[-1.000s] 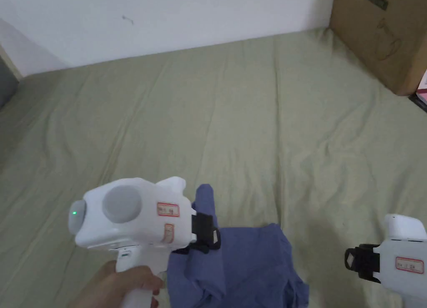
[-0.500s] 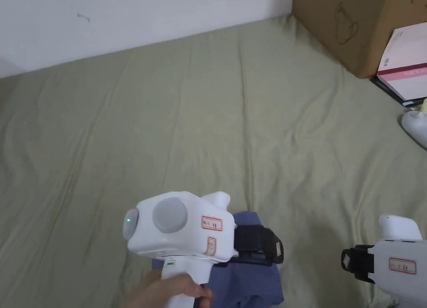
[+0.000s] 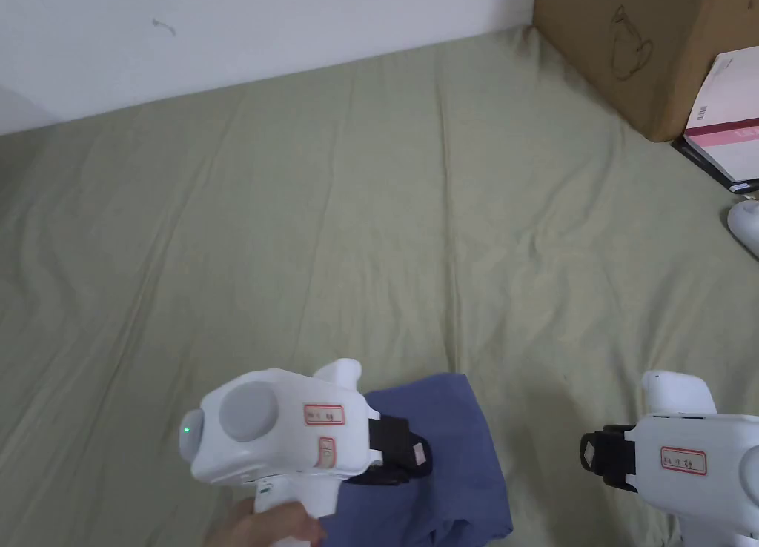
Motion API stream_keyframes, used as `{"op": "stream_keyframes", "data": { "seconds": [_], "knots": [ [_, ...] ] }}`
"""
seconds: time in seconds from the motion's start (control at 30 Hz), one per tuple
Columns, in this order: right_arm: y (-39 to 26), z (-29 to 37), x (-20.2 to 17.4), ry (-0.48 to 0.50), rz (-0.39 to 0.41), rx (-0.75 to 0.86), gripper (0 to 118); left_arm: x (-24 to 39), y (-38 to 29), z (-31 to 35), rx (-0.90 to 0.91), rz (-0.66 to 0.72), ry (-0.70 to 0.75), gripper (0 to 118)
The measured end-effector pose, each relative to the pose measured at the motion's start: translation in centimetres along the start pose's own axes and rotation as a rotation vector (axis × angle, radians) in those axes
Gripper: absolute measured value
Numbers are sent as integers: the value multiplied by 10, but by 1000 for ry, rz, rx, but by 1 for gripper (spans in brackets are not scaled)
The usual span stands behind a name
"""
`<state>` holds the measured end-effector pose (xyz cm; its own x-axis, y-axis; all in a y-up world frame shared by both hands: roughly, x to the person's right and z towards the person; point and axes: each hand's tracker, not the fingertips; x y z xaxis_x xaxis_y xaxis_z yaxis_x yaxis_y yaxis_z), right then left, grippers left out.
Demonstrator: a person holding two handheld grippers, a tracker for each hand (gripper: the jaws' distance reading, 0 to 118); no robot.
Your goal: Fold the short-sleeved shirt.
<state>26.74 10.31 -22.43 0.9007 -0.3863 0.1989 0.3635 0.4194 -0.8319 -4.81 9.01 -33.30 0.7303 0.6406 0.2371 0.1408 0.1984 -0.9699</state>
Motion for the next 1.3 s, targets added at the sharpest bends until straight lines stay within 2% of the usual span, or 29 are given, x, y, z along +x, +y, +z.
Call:
{"op": "stream_keyframes", "data": {
  "seconds": [0.1, 0.17, 0.23, 0.3, 0.43, 0.53, 0.67, 0.73, 0.83, 0.93, 1.1, 1.2, 1.23, 1.3],
  "knots": [
    [0, 1, -2, -8, 7, -2, 0, 11, -4, -25, -55, 2, 77, 0],
    [0, 2, -1, -7, 10, -2, 0, 25, -6, -39, -92, 21, 60, 0],
    [-1, 2, -1, -12, 7, -6, 0, 38, -11, -53, -130, -53, 48, 0],
    [-1, 2, 0, -22, 9, -11, 0, 49, -13, -66, -151, -115, 107, 0],
    [-3, 7, 0, -21, 5, -7, 0, 48, -17, -80, -150, -17, 19, 0],
    [-1, 8, 3, -39, 18, -7, 0, 52, -29, -85, -177, -116, 32, 0],
    [3, 15, 1, -39, 27, 7, 0, 47, -34, -60, -133, -73, -42, 0],
    [6, 19, -7, -28, 39, 17, 0, 45, -30, -35, -60, -98, -52, 0],
    [9, 22, -27, -8, 78, 27, 0, 31, -26, 12, 54, -63, -88, 0],
    [12, 18, -53, 35, 136, 23, 0, 4, -30, 55, 160, -26, -102, 0],
    [11, -6, -103, 101, 261, -29, 0, -53, -45, 100, 256, 92, -15, 0],
    [5, -29, -130, 138, 327, -76, 0, -83, -63, 118, 309, 176, -51, 0],
    [3, -42, -137, 138, 336, -102, 0, -92, -67, 121, 326, 203, -72, 0],
    [-4, -68, -148, 46, 347, -173, 0, -106, -77, 127, 344, 247, -91, 0]
  ]
}}
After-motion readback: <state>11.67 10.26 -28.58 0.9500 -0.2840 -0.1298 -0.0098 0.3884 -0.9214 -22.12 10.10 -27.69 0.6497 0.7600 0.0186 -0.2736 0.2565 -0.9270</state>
